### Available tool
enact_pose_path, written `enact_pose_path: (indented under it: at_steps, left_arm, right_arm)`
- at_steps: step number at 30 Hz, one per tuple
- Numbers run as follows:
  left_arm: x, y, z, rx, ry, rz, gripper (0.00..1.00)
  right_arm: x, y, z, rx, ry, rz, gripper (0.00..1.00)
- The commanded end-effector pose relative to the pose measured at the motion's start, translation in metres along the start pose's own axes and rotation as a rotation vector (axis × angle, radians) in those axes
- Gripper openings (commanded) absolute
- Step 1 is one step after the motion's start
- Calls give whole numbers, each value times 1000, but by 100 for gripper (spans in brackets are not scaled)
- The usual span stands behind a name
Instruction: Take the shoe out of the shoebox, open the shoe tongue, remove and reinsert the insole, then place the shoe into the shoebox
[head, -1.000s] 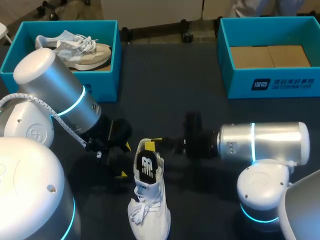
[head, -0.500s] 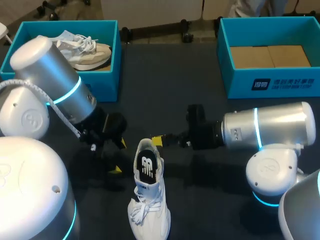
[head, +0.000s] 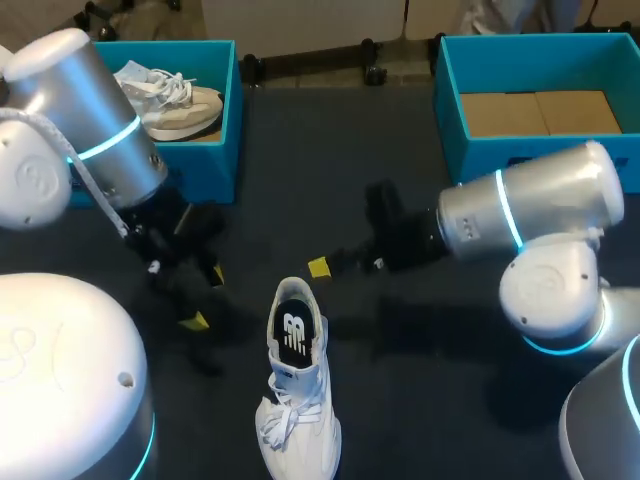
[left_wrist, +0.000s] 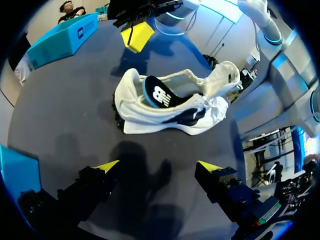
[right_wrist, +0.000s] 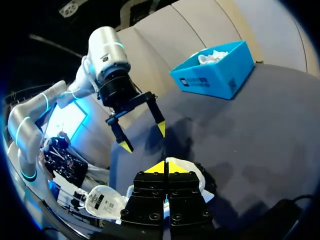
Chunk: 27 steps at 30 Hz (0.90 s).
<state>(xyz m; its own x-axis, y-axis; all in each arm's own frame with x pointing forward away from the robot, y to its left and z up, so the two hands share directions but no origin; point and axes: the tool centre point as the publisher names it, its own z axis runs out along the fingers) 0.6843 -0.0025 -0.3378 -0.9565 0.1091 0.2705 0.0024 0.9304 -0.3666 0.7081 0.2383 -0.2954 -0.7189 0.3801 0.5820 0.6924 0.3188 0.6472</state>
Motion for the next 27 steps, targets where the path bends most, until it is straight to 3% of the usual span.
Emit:
enact_pose_path:
  at_steps: [1, 3, 16, 22, 27]
  left_arm:
    - [-3, 5, -10, -19, 49, 9, 100]
    - [-5, 10, -14, -72, 37, 9, 100]
    - [-5, 10, -14, -72, 37, 9, 100]
    - [-11, 18, -26, -91, 28, 30, 100]
    - [-14, 29, -42, -91, 6, 30, 100]
  right_arm:
    - [6, 8, -2, 359, -38, 17, 0]
    - [6, 8, -2, 359, -38, 17, 0]
    - [6, 8, -2, 359, -38, 17, 0]
    - [21, 17, -7, 459, -147, -194, 0]
    - [26, 20, -10, 500, -197, -249, 0]
